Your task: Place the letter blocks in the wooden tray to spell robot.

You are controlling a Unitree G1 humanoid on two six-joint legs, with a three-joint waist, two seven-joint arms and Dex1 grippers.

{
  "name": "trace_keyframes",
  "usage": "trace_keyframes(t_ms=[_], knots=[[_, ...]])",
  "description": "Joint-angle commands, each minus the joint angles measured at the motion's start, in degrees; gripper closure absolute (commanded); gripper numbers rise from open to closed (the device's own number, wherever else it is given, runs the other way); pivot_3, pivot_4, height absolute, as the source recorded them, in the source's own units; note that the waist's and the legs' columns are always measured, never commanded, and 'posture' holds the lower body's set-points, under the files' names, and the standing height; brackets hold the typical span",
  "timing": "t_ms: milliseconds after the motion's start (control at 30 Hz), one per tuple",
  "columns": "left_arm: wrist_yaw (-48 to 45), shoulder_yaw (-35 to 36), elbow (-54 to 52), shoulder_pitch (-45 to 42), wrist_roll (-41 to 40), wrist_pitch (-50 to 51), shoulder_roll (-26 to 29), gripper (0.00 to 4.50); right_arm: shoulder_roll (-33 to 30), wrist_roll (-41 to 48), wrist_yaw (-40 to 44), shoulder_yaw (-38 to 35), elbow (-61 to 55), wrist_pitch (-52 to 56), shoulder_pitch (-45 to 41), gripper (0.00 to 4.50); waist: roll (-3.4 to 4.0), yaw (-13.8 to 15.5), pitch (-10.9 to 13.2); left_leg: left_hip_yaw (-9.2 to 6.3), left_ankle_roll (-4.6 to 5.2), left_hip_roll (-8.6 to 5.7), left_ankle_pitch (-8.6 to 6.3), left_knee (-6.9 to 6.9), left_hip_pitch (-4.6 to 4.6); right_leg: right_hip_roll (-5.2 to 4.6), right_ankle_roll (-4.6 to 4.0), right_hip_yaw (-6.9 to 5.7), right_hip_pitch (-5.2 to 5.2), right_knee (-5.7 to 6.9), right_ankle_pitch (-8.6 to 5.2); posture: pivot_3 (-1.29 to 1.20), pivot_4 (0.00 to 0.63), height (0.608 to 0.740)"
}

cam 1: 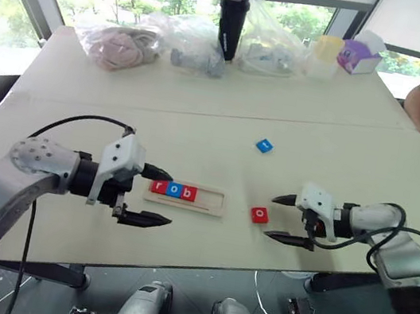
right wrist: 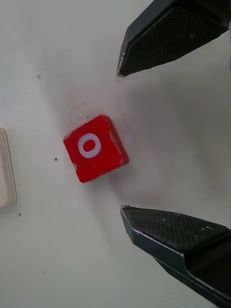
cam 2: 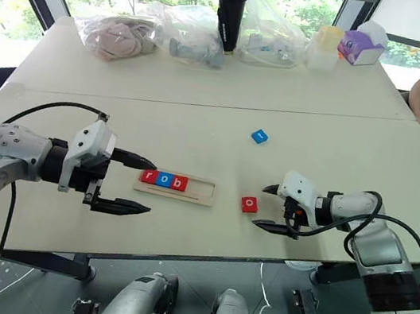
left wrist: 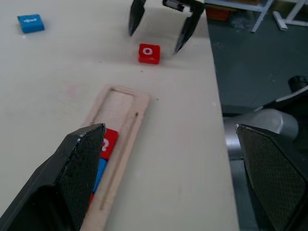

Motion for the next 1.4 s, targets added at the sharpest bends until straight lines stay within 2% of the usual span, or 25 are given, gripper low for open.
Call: trace_keyframes(t_ms=[33,167,200,267,400,433,600,667,767,1067,1400], knots=[[1.7,3.0,-2.7,0.7,-1.9,1.1,0.6,0.0,1.0,-1.1,0.7,0.5,2.9,-3.7,-1.9,0.07,0.0,0.1,0.0,0.01,-0.07,0.0,-0.04,0.01,0.0,0.0,0.0,0.0,-0.04,0.0,0.0,0.0,0.15,0.74],[3.2,3.0,-3.2,1.2,-2.1,1.5,0.5,0.0,1.8,-2.0,1.6,1.4,5.5,-6.9,-2.6,0.07,0.0,0.3,0.0,0.01,-0.1,-0.01,-0.06,0.04,0.04,0.0,0.0,0.0,-0.04,-0.01,0.0,0.0,0.15,0.74],[3.4,3.0,-3.2,1.2,-2.0,1.5,0.5,0.0,2.1,-2.0,1.9,1.5,5.7,-7.5,-2.7,0.3,0.0,0.3,0.0,0.0,-0.1,0.0,-0.06,0.04,0.07,0.0,0.0,0.0,-0.03,-0.01,0.0,0.0,0.15,0.74],[3.7,3.1,-3.0,1.5,-1.8,1.4,0.7,0.0,2.3,-1.8,2.3,1.5,5.7,-7.8,-2.6,0.96,0.0,0.3,0.0,0.0,-0.11,0.0,-0.06,0.03,0.12,0.01,0.0,0.0,-0.02,0.01,0.01,0.0,0.15,0.74],[3.5,3.2,-1.6,2.0,-1.3,0.8,1.2,0.0,2.7,-0.8,2.3,0.7,3.5,-6.1,-1.9,3.04,0.0,0.4,0.0,0.01,-0.11,0.0,-0.06,0.03,0.13,0.01,0.0,0.01,-0.03,0.03,0.01,0.0,0.15,0.74],[3.4,3.2,-1.2,2.1,-1.2,0.6,1.3,0.0,2.6,-0.6,1.9,0.4,2.5,-5.4,-1.7,3.38,0.01,0.5,0.0,0.01,-0.11,0.0,-0.06,0.03,0.14,0.01,0.0,0.01,-0.03,0.03,0.01,0.0,0.15,0.74],[2.8,3.0,1.3,2.7,0.5,-1.1,2.3,0.0,2.4,-1.0,-0.1,0.4,-2.5,-1.8,-2.8,3.38,0.02,0.9,0.0,0.01,-0.12,0.0,-0.07,0.01,0.12,0.0,-0.01,0.03,-0.12,0.03,0.01,0.0,0.15,0.74],[2.3,3.5,4.9,3.6,3.6,-4.0,3.9,0.0,4.8,-2.8,-2.7,2.0,-3.6,0.1,-6.6,3.38,0.03,0.5,0.0,0.02,-0.12,0.0,-0.07,-0.01,0.12,0.0,-0.01,0.05,-0.15,0.03,0.01,0.0,0.15,0.74],[1.7,4.9,7.4,3.4,4.0,-5.4,4.7,0.0,11.2,-2.5,-5.8,4.8,-6.3,6.7,-12.0,3.38,0.04,-0.2,0.0,0.01,-0.13,0.01,-0.07,-0.08,0.13,0.02,-0.03,0.05,-0.24,0.08,0.02,0.0,0.15,0.74],[2.4,4.7,9.3,3.6,5.7,-7.7,3.4,0.0,18.3,-6.3,-8.0,12.3,-5.1,11.4,-16.8,3.38,0.04,-0.1,0.0,0.0,-0.16,-0.15,-0.16,-0.11,-0.02,-0.07,0.12,0.05,-0.31,0.02,0.12,0.0,0.15,0.74],[5.4,5.3,6.4,5.7,4.9,-6.5,1.2,0.0,18.7,-7.1,-7.2,13.8,-3.8,11.5,-17.1,3.38,0.04,-0.3,0.0,-0.01,-0.18,-0.11,-0.15,-0.1,0.11,-0.02,0.14,0.05,-0.28,0.14,0.13,0.0,0.15,0.74]])
